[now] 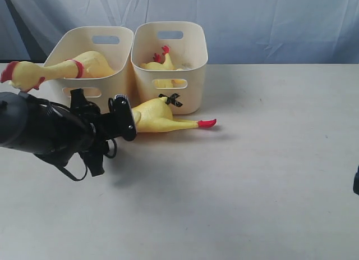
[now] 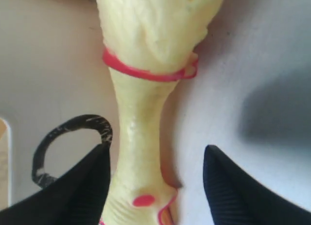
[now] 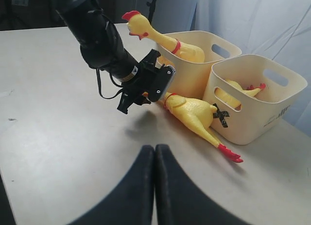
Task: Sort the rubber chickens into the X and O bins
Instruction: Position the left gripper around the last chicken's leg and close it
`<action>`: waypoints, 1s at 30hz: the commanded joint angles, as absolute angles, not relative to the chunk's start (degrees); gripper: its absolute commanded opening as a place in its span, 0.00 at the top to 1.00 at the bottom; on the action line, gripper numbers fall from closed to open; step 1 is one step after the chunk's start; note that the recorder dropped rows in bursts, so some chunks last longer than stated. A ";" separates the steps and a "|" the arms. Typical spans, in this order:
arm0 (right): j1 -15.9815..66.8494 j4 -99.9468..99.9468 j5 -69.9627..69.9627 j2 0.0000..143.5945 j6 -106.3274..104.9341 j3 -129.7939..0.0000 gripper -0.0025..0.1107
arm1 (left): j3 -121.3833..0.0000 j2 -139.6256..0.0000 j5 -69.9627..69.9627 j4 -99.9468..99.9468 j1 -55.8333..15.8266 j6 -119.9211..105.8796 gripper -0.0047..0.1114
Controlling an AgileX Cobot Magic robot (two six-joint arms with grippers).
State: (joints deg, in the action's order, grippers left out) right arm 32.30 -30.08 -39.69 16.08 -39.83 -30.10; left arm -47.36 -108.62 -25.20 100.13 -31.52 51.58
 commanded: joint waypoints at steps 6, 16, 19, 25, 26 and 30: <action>32.00 -29.95 -38.43 15.84 -39.80 -29.82 0.98 | -48.77 -108.88 -22.61 99.95 -31.51 52.24 0.49; 32.00 -29.95 -38.43 15.84 -39.80 -29.82 0.98 | -48.77 -110.83 -22.46 99.95 -31.51 51.89 0.50; 32.00 -29.95 -38.43 15.84 -39.80 -29.82 0.98 | -49.16 -112.37 -23.42 99.95 -31.51 51.85 0.50; 32.00 -29.95 -38.43 15.84 -39.80 -29.82 0.98 | -49.90 -114.27 -25.80 99.95 -31.51 52.28 0.51; 32.00 -29.95 -38.43 15.84 -39.80 -29.82 0.98 | -49.90 -114.40 -25.80 99.95 -31.51 52.28 0.51; 32.00 -29.95 -38.43 15.84 -39.80 -29.82 0.98 | -50.12 -114.66 -25.93 99.95 -31.51 52.40 0.51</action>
